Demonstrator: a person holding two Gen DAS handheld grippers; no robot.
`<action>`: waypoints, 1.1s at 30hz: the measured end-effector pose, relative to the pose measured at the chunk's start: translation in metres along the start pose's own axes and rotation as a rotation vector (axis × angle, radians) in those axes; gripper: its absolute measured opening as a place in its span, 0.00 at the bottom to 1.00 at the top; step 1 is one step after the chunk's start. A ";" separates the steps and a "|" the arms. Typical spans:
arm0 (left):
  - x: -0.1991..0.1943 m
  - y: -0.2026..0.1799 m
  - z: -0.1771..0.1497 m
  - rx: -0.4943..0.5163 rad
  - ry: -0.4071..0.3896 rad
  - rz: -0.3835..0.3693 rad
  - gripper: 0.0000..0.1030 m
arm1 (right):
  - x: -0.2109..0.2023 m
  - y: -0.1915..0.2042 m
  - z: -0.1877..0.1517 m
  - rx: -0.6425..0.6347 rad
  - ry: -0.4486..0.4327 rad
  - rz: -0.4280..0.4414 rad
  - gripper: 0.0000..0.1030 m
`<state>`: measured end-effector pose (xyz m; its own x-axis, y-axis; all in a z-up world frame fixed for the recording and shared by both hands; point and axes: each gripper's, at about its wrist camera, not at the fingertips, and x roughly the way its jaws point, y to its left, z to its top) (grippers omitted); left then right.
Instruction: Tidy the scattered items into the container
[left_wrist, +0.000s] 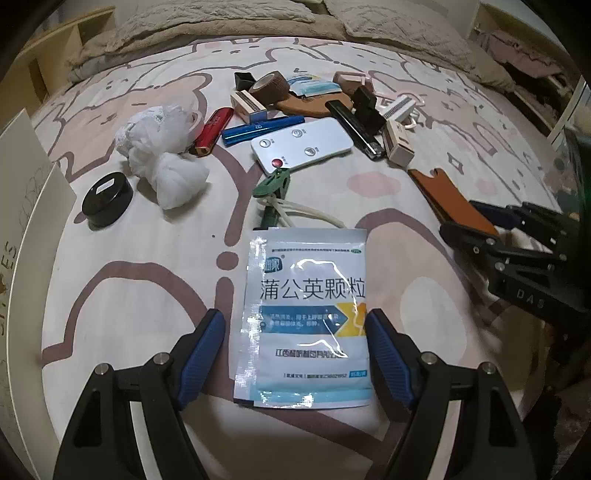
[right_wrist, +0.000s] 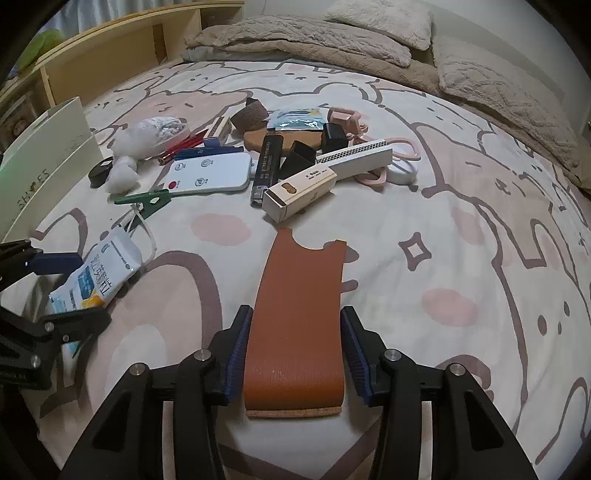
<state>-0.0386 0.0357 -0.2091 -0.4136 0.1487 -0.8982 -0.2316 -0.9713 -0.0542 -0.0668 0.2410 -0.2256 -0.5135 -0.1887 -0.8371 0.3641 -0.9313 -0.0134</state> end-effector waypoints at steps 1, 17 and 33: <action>0.001 -0.001 0.000 0.006 0.000 0.001 0.76 | 0.001 0.000 0.000 0.002 0.000 -0.006 0.55; -0.005 -0.009 0.002 0.046 -0.048 -0.027 0.48 | 0.001 -0.012 0.004 0.050 -0.002 0.031 0.44; -0.019 -0.003 0.006 0.011 -0.092 -0.057 0.46 | -0.019 -0.007 0.009 0.052 -0.071 0.077 0.44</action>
<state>-0.0353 0.0368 -0.1895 -0.4787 0.2206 -0.8498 -0.2661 -0.9588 -0.0990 -0.0664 0.2486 -0.2043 -0.5397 -0.2806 -0.7937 0.3651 -0.9276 0.0796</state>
